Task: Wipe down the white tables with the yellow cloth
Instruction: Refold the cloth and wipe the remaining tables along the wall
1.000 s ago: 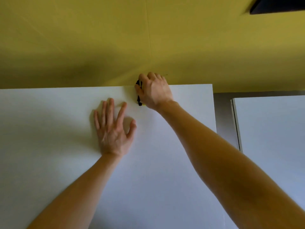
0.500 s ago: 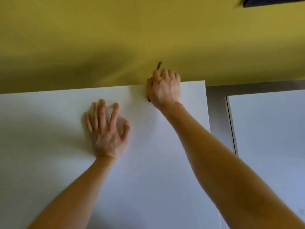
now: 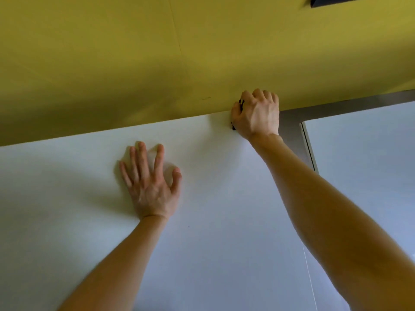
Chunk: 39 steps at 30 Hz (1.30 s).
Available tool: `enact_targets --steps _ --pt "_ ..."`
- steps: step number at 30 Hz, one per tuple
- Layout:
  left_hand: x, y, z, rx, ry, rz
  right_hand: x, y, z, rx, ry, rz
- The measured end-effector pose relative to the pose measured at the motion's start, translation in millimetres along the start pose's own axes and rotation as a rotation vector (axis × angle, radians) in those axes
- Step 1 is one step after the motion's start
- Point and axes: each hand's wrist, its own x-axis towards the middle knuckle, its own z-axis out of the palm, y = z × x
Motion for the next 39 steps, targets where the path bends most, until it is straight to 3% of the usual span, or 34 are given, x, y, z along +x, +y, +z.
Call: enact_targets --steps 4,9,15,23,28,32,37,39 --pt "-1.8 2.1 -2.3 0.029 -0.018 -0.001 -7.7 -31.1 6.7 0.051 -0.047 -0.042" --pt "-15.4 8.1 -4.0 0.033 -0.038 -0.001 -28.4 -8.5 7.1 0.140 0.090 -0.102" --pt "-18.3 10.9 -3.2 0.006 -0.063 0.004 -30.7 -9.4 9.6 0.118 0.140 -0.063" --pt "-15.1 11.7 0.6 0.010 -0.043 0.023 -23.0 -10.5 7.6 0.112 0.108 -0.041" --pt "-17.3 12.2 2.5 0.006 -0.034 0.025 -34.9 4.4 -10.6 0.138 0.086 -0.129" --pt "-17.0 10.3 6.6 -0.021 0.030 0.021 -86.0 23.9 -32.4 0.125 0.234 0.067" --pt "-15.4 11.3 4.8 -0.033 -0.030 0.013 -171.4 26.9 -82.8 0.299 -0.043 0.087" --pt "-13.8 11.6 2.1 -0.021 -0.104 0.017 -194.4 16.3 -114.6 0.447 -0.150 0.251"
